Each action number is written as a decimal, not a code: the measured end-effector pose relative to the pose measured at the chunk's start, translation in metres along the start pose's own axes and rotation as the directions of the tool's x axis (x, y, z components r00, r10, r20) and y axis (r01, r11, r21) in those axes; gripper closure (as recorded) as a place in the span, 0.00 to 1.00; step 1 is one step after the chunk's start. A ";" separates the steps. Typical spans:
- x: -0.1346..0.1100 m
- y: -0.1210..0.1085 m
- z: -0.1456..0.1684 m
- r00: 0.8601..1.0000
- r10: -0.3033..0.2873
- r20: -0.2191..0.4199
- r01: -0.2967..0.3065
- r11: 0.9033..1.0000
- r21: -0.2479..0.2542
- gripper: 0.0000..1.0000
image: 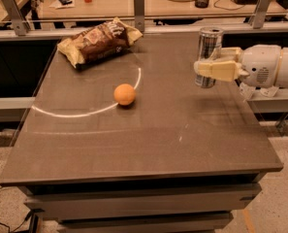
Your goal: Place redbull can upright
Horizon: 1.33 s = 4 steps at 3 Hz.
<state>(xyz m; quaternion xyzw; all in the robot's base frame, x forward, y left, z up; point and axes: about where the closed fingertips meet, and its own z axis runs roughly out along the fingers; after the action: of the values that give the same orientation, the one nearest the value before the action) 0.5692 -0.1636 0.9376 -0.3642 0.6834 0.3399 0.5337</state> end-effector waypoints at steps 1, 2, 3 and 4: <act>0.029 0.017 -0.002 0.997 0.007 0.082 0.002 0.994 -0.113 1.00; 0.050 0.028 -0.004 0.990 0.002 0.140 0.025 0.981 -0.191 1.00; 0.064 0.037 -0.007 0.987 -0.014 0.162 0.053 0.970 -0.237 1.00; 0.074 0.045 -0.010 0.986 -0.025 0.164 0.069 0.961 -0.267 1.00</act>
Offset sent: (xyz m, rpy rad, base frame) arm -0.0550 -0.0028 -0.0710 0.2151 -0.1006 0.2714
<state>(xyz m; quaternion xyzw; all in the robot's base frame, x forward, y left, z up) 0.5139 -0.1593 0.8710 -0.4217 0.5767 0.4454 0.5396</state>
